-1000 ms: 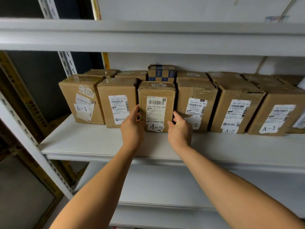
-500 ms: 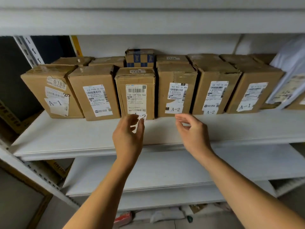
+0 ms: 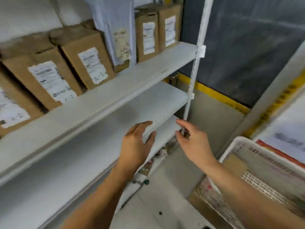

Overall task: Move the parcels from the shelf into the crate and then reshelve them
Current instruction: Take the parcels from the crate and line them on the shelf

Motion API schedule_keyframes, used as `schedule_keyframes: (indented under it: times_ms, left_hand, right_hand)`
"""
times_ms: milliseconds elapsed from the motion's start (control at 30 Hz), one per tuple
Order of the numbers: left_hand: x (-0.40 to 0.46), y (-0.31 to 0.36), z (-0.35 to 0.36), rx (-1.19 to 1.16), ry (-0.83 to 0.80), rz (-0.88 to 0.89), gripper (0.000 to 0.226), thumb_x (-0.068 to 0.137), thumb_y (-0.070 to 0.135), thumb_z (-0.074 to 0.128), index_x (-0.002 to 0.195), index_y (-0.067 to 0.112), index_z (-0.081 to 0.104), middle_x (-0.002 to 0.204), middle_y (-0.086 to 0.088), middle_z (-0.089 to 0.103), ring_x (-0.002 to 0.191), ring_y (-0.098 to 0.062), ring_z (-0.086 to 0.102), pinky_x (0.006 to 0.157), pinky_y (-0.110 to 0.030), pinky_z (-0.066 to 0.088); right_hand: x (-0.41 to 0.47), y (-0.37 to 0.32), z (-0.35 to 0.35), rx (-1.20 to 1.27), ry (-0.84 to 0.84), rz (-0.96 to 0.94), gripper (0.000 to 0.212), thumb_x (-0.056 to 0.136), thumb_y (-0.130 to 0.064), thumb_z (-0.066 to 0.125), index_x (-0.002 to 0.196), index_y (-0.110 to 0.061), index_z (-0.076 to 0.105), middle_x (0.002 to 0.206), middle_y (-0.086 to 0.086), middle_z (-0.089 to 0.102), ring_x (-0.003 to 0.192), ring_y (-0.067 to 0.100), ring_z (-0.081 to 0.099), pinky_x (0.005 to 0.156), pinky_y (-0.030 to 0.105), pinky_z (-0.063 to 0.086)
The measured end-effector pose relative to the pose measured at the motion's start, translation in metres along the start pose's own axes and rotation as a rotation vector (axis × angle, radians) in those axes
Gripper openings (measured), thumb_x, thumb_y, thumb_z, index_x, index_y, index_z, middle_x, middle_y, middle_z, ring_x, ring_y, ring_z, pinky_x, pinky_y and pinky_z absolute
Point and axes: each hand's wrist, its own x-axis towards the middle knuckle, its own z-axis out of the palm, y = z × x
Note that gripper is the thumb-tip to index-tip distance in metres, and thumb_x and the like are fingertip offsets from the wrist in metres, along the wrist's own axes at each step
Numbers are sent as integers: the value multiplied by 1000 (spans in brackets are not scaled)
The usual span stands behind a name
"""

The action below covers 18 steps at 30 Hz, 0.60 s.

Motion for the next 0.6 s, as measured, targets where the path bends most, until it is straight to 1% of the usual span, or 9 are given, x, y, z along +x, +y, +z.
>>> schedule_keyframes:
  times_ms: [67,100,133,167,267,333,400,500,600]
  left_hand:
    - [0,37,66,-6,-145,7,36,91,25,81,125,18,75,121,-2,75,103,-17,69,93,-26,52]
    - [-3,53,100,-16,-228,3,36,91,27,81,125,17,74,121,-2,75,102,-16,68,93,-25,51]
    - [-8,68,133,-15,-319,3,37,92,31,80,126,18,73,121,-2,75,101,-15,69,94,-25,51]
    - [-14,82,165,-12,-420,8,40,93,36,77,129,20,72,124,-1,74,104,-16,69,96,-29,53]
    - [-32,115,249,2,-716,-4,48,97,41,70,142,27,62,140,3,65,120,-22,64,102,-37,53]
    - [-43,130,298,-5,-869,-6,52,100,40,67,149,25,56,149,1,57,131,-23,56,108,-37,48]
    - [-52,139,349,-16,-984,-9,55,100,39,66,152,23,53,152,2,54,138,-21,51,112,-34,43]
    - [-61,140,429,0,-1098,-40,60,99,45,66,153,25,49,154,3,53,138,-21,52,113,-36,45]
    - [-69,133,502,19,-1169,-146,69,101,40,66,161,21,37,164,-3,39,146,-25,43,120,-38,39]
  right_hand:
    - [-21,57,-47,-74,34,128,41,98,-20,72,139,-22,67,130,-2,71,117,14,67,99,16,44]
    - [-34,87,-68,-107,47,200,41,98,-20,72,138,-21,68,131,1,72,118,19,67,100,21,44]
    - [-48,115,-87,-125,55,278,40,98,-21,72,138,-21,68,131,1,72,119,20,68,100,23,44]
    - [-61,143,-104,-125,64,362,40,98,-23,72,138,-21,67,132,1,71,119,20,68,99,23,45]
    - [-98,217,-143,-127,67,567,44,101,-31,68,143,-21,61,138,0,68,120,20,67,99,30,52]
    - [-117,258,-157,-104,65,684,47,103,-31,66,147,-17,57,144,3,64,128,22,63,103,35,52]
    - [-128,292,-167,-57,72,794,51,104,-30,65,151,-16,53,148,3,61,132,23,61,105,38,53]
    - [-131,346,-169,5,115,907,54,104,-31,65,154,-16,50,149,4,60,136,22,58,109,42,53]
    - [-128,403,-159,31,129,993,56,103,-32,66,155,-19,49,145,2,62,132,20,60,105,38,54]
